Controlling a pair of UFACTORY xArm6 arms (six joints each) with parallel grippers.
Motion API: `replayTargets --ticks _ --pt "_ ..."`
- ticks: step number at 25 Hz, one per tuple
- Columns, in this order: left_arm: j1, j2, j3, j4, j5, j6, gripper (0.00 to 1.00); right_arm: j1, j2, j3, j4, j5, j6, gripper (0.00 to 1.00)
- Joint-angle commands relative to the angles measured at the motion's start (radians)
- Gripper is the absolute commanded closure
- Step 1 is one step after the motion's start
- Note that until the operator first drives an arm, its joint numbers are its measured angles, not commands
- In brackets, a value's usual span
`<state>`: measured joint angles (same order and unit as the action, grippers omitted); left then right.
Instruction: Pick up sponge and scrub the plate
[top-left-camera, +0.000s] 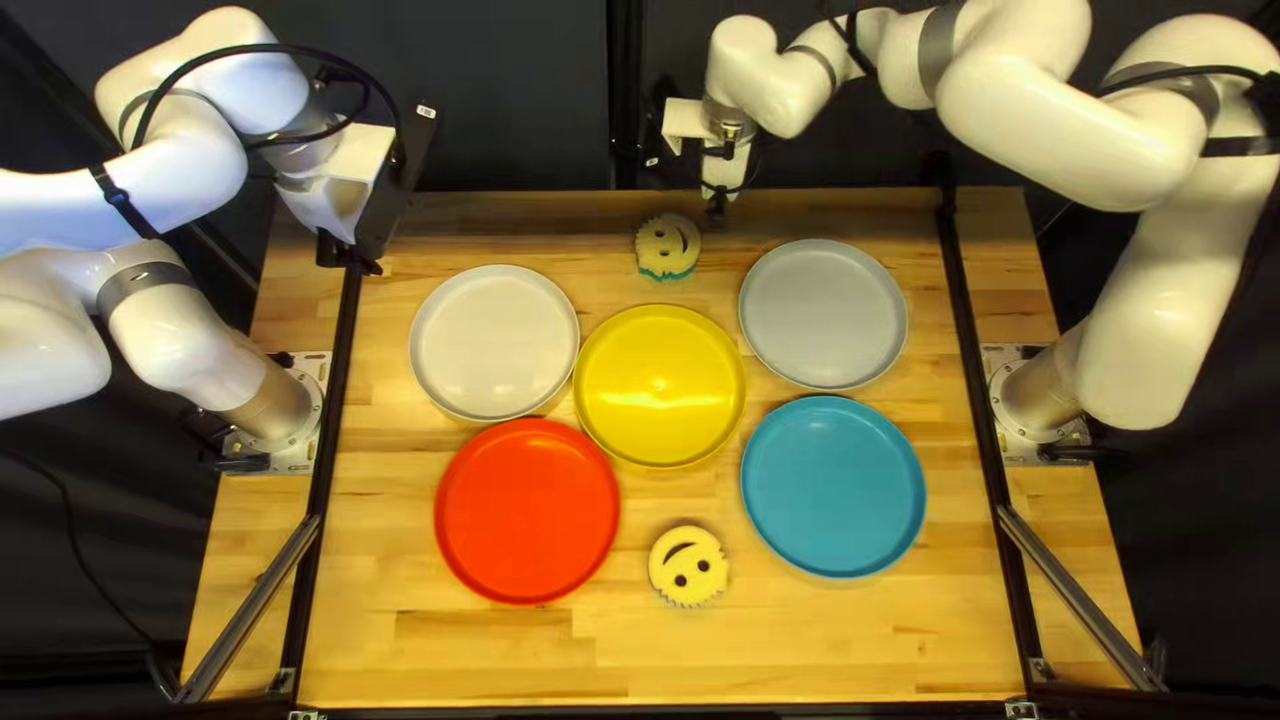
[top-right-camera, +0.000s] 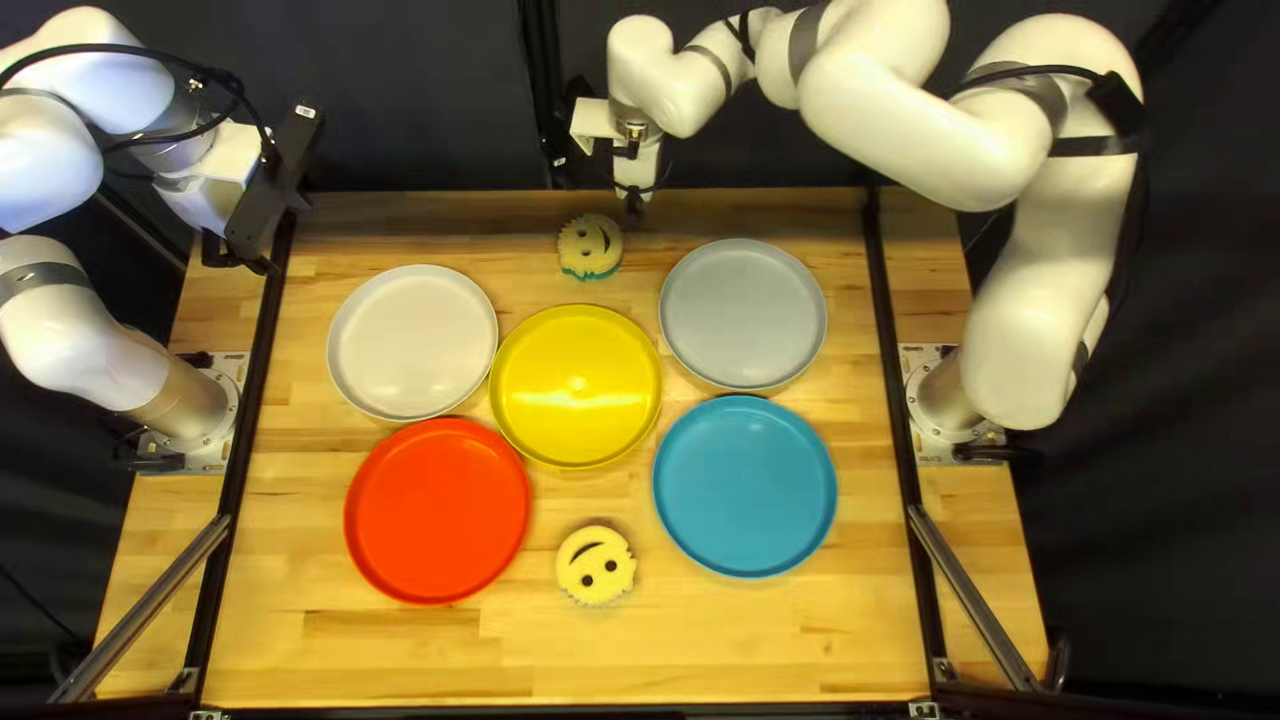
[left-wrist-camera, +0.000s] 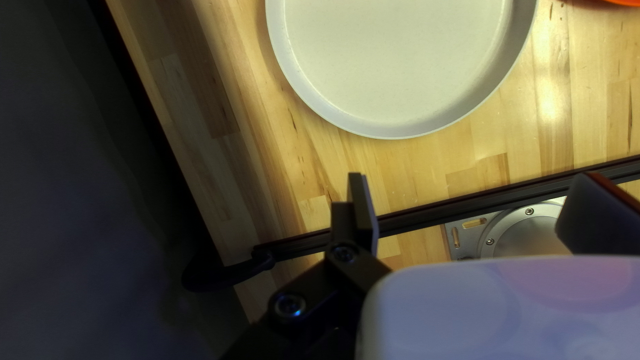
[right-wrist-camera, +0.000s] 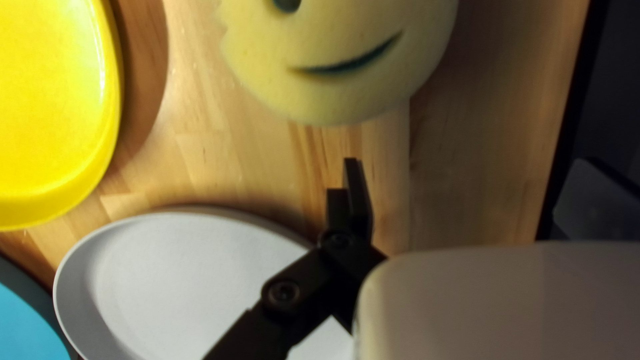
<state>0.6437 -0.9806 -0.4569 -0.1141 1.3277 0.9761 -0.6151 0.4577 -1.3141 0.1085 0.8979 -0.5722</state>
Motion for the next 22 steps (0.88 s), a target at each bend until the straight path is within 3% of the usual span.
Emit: replayTargets --ticks 1,12,22 --pt "0.0 0.0 0.0 0.0 0.0 0.0 0.0 0.012 0.013 -0.03 0.028 0.011 -0.001 0.0" --pt "0.0 0.0 0.0 0.0 0.0 0.0 0.0 0.047 0.139 -0.187 0.122 0.047 0.028 0.0" --pt "0.0 0.0 0.0 0.0 0.0 0.0 0.0 0.048 0.189 -0.21 0.131 0.048 0.007 0.0"
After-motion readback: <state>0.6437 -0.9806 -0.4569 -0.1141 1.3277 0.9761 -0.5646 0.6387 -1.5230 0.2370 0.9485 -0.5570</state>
